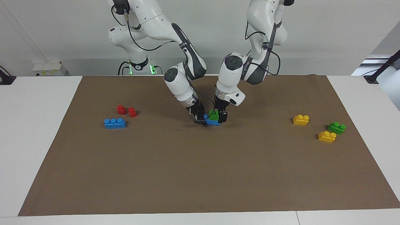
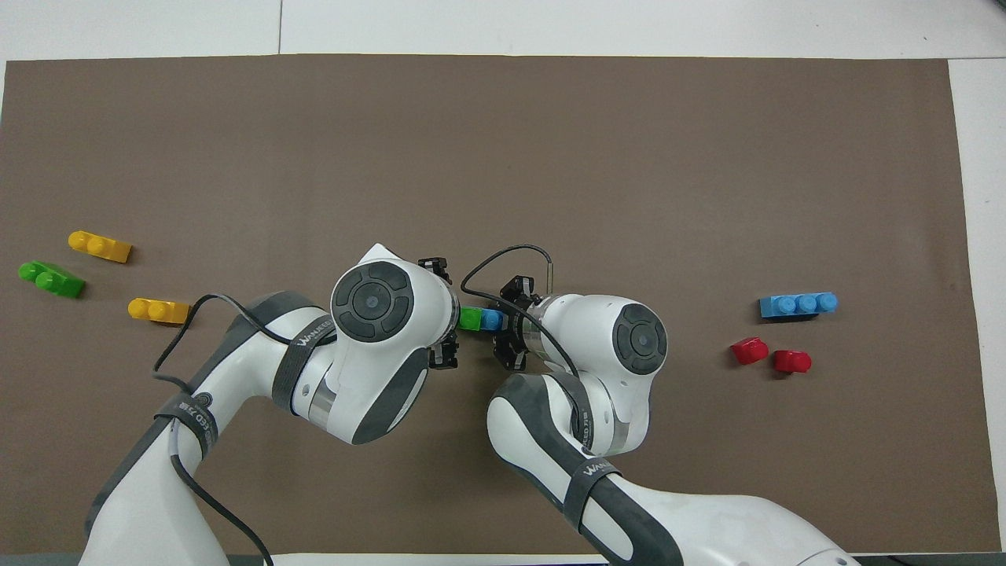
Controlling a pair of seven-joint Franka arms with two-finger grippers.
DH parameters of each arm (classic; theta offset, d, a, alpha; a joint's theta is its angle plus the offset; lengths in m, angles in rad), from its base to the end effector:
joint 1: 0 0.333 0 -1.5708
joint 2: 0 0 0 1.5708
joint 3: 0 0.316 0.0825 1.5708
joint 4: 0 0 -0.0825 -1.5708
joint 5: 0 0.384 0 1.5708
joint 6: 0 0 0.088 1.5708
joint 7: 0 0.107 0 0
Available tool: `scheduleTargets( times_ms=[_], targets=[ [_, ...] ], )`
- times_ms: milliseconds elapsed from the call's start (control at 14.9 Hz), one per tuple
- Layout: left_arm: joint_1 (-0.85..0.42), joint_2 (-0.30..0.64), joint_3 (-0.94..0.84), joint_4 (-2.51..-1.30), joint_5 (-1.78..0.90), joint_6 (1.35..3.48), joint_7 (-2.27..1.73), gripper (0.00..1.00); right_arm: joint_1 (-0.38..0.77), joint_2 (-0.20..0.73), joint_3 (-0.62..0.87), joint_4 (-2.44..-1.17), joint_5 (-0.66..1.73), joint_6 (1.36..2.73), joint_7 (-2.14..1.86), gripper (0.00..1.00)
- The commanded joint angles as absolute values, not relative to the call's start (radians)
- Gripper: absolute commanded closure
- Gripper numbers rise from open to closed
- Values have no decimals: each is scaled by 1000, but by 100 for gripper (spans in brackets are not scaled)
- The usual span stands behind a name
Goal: Remove green block with left arm and hold with right
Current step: 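Pull the green block away from the blue block held by the right gripper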
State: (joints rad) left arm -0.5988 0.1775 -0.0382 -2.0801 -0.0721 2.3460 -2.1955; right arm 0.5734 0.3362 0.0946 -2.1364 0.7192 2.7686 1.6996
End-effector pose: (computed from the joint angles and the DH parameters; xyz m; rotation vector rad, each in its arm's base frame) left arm 0.4686 -0.3475 0.3511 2.1126 2.1918 -0.0702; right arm 0.4830 0.3435 0.2707 -1.8192 2.0286 0.3493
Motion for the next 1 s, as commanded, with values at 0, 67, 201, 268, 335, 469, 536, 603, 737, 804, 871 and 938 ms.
scheduleTargets(
  times_ms=[0,67,201,268,335,469,536,603,737,804,871,938],
  targets=[
    [-618,175,-21,-2095,-72,2373,-2214,30,572,350,95,-2135,750,2787,1658,100],
    [-618,175,-21,-2095,-66,2375,-2214,58,572,350,95,-2137,750,2789,1655,100],
    [-618,175,-21,-2094,-54,2376,-2212,100,572,350,95,-2137,750,2789,1646,100],
    [-617,175,-21,-2091,-54,2376,-2214,100,572,350,95,-2137,750,2789,1644,100],
    [-615,175,-23,-2091,-54,2376,-2212,100,574,350,95,-2138,750,2789,1644,100],
    [-609,173,-23,-2088,-54,2375,-2206,100,572,350,95,-2137,750,2789,1644,100],
    [-609,170,-23,-2085,-54,2372,-2206,100,572,350,95,-2137,750,2789,1643,100],
    [-606,166,-23,-2082,-54,2365,-2204,100,572,350,95,-2138,750,2789,1643,100],
    [-603,144,-20,-2077,-54,2341,-2201,100,572,350,95,-2138,750,2789,1641,100],
    [-603,132,-18,-2069,-54,2320,-2200,100,572,350,95,-2138,750,2789,1641,100],
    [-600,118,-17,-2065,-54,2295,-2200,100,572,350,95,-2138,750,2789,1641,100],
    [-594,101,-17,-2063,-54,2283,-2200,100,572,350,94,-2138,750,2789,1638,100]
  ],
)
